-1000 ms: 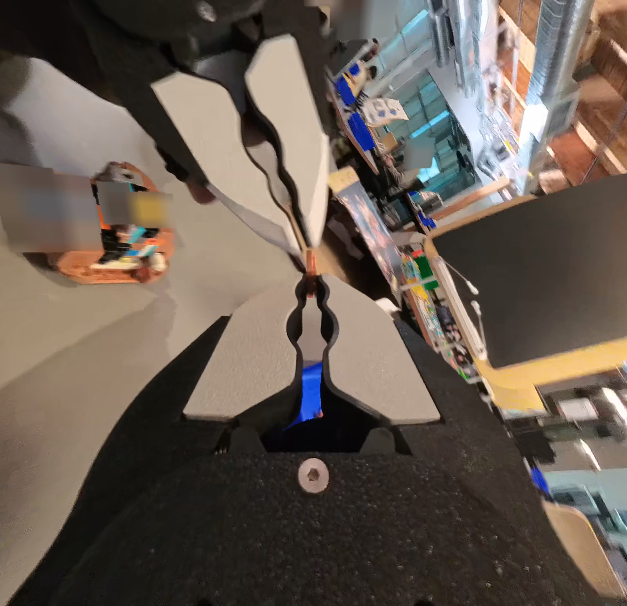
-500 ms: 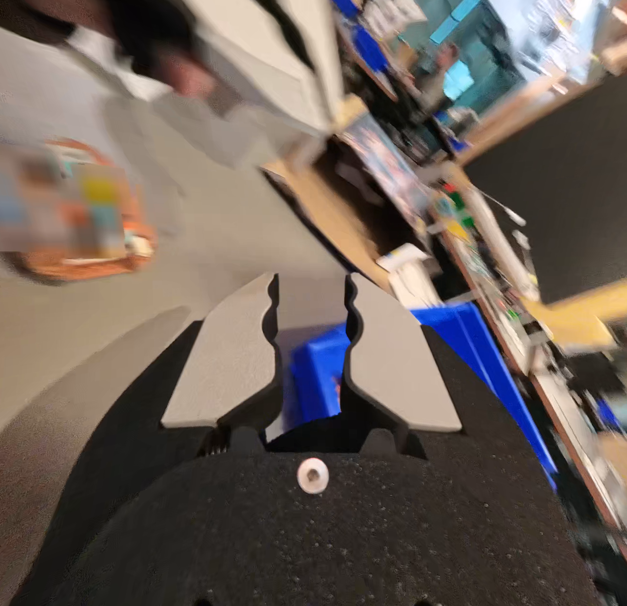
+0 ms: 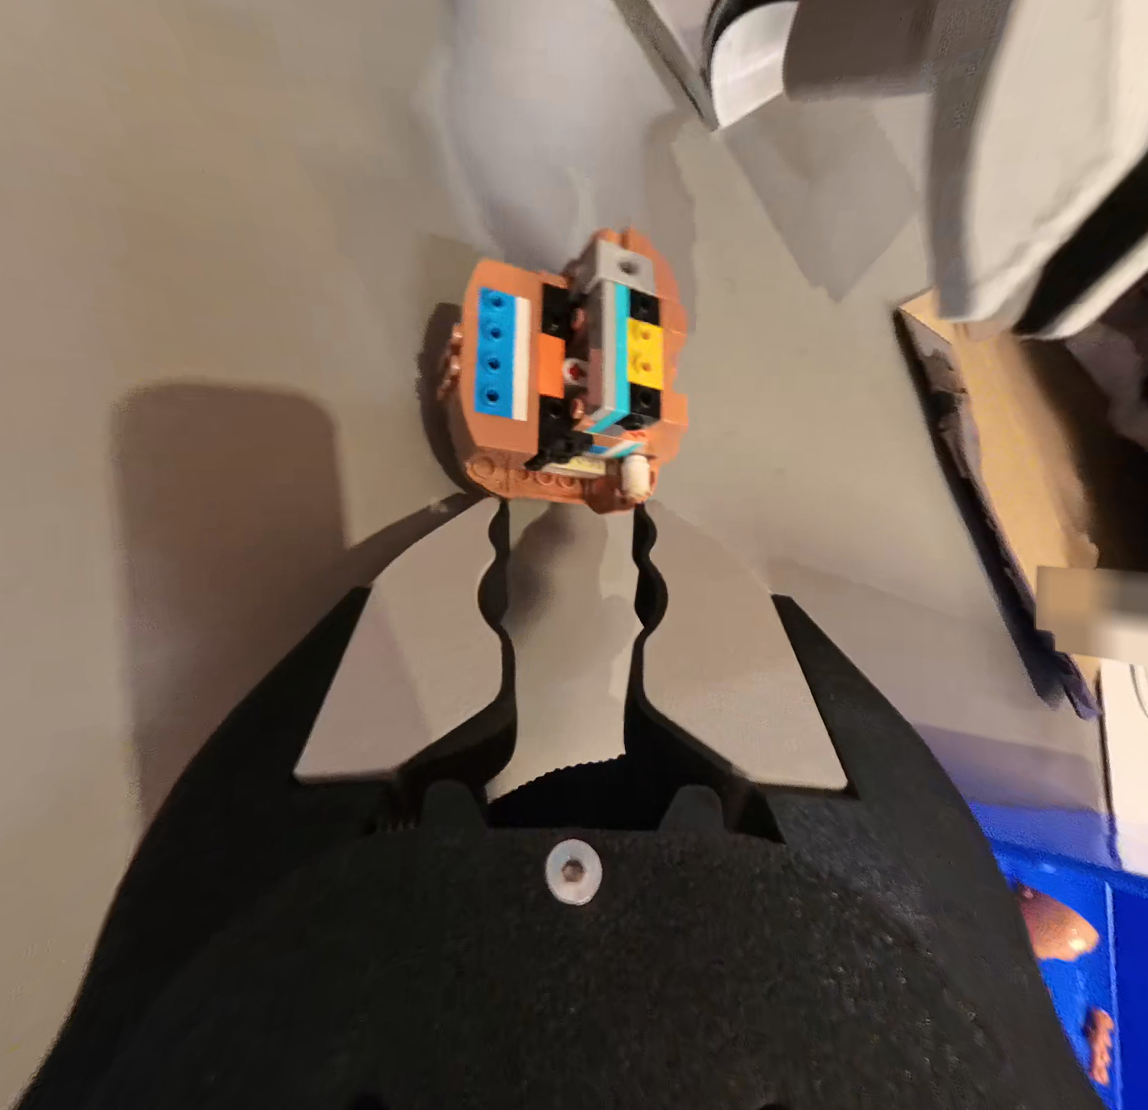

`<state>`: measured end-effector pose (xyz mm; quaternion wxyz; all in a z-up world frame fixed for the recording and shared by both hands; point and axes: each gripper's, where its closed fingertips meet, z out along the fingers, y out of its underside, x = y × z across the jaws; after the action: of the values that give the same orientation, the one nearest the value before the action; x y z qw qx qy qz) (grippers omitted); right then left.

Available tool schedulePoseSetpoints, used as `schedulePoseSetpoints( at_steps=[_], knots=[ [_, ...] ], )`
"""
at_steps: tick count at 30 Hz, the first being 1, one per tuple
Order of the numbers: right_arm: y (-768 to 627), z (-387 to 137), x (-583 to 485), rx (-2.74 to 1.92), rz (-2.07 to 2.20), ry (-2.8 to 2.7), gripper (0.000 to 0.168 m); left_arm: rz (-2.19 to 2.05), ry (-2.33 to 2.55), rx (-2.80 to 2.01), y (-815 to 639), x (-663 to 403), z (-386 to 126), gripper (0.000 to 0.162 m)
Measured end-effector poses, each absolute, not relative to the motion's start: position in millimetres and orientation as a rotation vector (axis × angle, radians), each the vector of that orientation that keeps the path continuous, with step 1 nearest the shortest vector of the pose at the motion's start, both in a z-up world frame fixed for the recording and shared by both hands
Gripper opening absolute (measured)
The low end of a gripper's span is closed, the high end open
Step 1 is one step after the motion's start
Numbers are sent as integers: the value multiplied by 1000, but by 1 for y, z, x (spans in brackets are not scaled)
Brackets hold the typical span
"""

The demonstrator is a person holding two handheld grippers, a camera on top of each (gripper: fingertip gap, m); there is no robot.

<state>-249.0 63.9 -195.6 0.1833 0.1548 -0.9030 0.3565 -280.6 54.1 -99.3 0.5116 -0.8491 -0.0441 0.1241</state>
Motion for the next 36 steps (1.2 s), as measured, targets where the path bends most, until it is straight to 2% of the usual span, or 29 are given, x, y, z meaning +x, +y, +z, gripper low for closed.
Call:
schedulePoseSetpoints(
  at_steps=[7,13,17,36],
  knots=[
    [63,-187,-242,420,1099,-2572,35,208,34,-2331,39,-249,-139,27],
    [58,-172,-261,248,1196,-2503,14,167,80,-2415,43,-242,-159,28],
    [54,-180,-264,231,1164,-2520,6,140,70,-2432,43,-242,-164,28],
    [49,-183,-258,281,1202,-2548,9,118,68,-2442,42,-244,-171,29]
  ],
)
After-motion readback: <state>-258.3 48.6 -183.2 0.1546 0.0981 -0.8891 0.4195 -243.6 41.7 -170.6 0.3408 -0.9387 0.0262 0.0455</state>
